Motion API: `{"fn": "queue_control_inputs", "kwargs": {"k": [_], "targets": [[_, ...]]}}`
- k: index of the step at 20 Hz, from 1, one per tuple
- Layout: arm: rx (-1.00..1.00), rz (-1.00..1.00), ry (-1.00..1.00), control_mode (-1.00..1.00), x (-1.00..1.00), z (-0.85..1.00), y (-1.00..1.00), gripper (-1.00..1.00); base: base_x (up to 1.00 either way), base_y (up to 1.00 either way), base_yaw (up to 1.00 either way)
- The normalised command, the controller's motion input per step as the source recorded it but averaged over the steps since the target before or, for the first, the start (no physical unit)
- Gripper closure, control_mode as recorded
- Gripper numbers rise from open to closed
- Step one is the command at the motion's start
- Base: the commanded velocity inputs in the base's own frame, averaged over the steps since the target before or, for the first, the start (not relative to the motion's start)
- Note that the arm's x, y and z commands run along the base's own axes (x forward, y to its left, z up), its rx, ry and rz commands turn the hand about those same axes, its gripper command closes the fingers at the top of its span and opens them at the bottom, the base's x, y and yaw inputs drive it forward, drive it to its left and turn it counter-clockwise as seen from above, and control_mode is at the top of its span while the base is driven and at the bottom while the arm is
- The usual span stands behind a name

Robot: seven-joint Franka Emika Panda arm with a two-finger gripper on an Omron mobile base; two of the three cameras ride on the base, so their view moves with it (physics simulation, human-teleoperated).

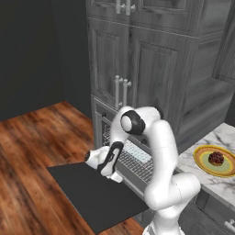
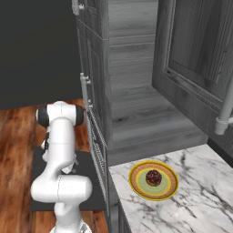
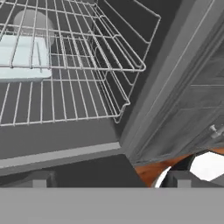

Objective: Take the baked cake out of the oven and place it on the plate for cooling. Then close the oven door.

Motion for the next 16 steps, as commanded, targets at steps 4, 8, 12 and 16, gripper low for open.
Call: {"fn": "queue_control_inputs", "kwargs": {"k": [4,8,12,16], "targets": [[0.05,0.14,0.03,-1.00,-0.80,0.56,0.81,-1.00,0.00,0.00,0.00],[0.05,0.11,0.06,-1.00,-0.62,0.69,0.82,-1.00,0.00,0.00,0.00],[0.07,0.04,0.07,-1.00,-0.68,0.26,0.90,-1.00,0.00,0.00,0.00],[0.07,0.01,0.02,-1.00,-0.61,0.00,0.95,-1.00,0.00,0.00,0.00]]}}
